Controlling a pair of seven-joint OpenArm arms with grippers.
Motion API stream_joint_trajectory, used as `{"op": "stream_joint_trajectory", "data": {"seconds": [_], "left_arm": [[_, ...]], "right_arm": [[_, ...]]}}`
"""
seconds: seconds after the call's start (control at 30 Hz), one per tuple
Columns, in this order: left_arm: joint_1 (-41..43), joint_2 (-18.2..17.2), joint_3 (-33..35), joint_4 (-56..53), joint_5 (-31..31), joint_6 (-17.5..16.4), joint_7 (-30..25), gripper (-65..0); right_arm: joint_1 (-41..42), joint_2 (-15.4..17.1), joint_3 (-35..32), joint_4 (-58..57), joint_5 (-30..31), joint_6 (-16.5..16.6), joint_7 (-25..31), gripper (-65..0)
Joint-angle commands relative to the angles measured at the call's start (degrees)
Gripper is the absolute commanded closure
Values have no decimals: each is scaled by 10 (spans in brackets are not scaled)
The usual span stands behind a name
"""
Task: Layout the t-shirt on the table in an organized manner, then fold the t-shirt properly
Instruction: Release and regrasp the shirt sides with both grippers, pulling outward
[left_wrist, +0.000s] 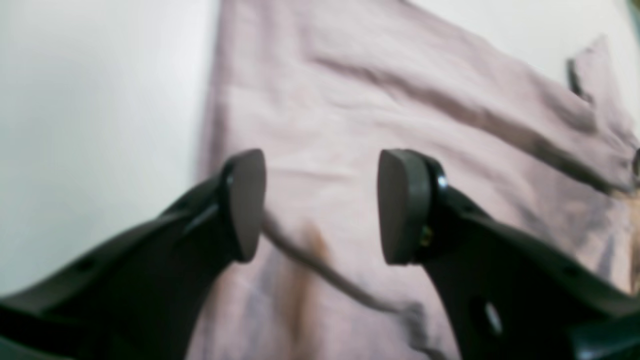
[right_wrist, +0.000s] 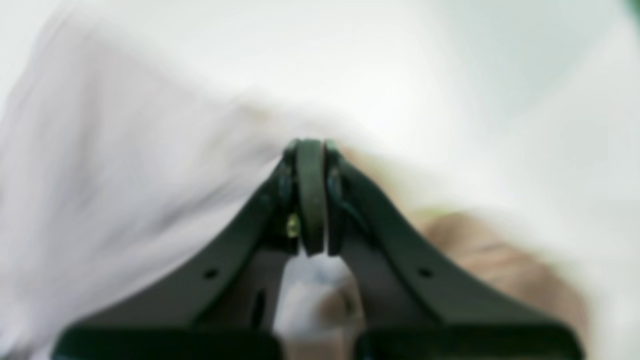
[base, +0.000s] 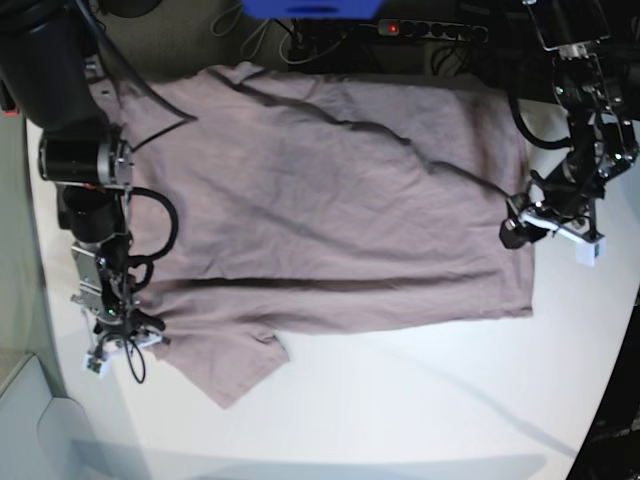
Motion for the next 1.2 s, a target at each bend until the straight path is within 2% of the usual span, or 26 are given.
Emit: {"op": "stream_joint_trajectory", "data": {"seconds": [0.0,0.13,0.23,0.37,0.5,0.63,0.8,0.97,1.17], "left_arm": [[1,-3,0,10,-11,1,-6,-348],[6,4,50,10,-9,1,-7,-348],[10,8,90,8,-8,2,-11,-348],[3,8,105,-17,-7,3,-14,-348],[-25,5,105,-62,-2,3,-35,-347],[-87,8,107,-147,68,3,-41,-328],[-172,9,107,-279,143,2,-45,-164],[-230,5,108,-362,189,2,-100,-196],[-304,5,109,-465,292,2,-174,-224]], "right_arm": [[22,12,2,11,1,-12,22,0],[35,39,4,14,3,-40,28,0],[47,52,5,40,3,-42,7,0],[42,57,13,112,4,-39,-89,0],[-18,48,76,232,4,-38,-187,0],[-100,26,111,380,4,-38,-256,0],[-186,15,110,538,4,-38,-310,0],[-246,15,110,629,3,-38,-357,0],[-290,23,111,643,3,-38,-374,0]]}}
